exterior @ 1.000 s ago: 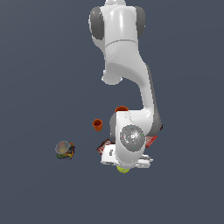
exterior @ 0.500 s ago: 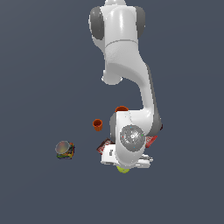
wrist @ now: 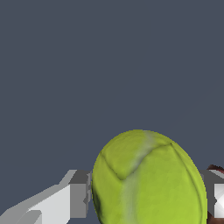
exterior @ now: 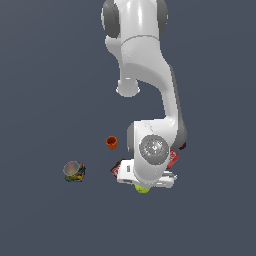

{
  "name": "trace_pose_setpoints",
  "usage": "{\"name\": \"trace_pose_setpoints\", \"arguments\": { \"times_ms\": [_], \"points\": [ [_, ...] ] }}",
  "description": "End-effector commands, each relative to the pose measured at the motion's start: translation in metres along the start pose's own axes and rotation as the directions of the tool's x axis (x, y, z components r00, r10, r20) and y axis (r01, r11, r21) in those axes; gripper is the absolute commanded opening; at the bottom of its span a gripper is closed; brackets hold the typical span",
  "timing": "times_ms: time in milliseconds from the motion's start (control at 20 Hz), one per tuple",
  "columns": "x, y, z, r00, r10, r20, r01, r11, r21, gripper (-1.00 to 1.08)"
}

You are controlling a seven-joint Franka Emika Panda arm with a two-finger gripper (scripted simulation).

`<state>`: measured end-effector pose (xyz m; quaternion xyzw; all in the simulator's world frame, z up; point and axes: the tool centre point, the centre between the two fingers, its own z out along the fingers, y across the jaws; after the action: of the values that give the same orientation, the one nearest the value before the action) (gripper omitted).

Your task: Pick up a designated object from a clutter of objects.

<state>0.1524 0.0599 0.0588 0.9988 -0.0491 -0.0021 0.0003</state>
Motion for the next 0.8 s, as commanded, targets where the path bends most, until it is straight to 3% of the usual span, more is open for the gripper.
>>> {"name": "trace_pose_setpoints", "arguments": {
  "times_ms": [0, 750],
  "points": [
    [-0.005, -0.003, -0.012, 1.0, 0.0, -0.003, 0.0, 1.0, 0.001, -1.0],
    [-0.072, -0.028, -0.124, 1.0, 0.0, -0.003, 0.0, 1.0, 0.0, -1.0]
  ]
}}
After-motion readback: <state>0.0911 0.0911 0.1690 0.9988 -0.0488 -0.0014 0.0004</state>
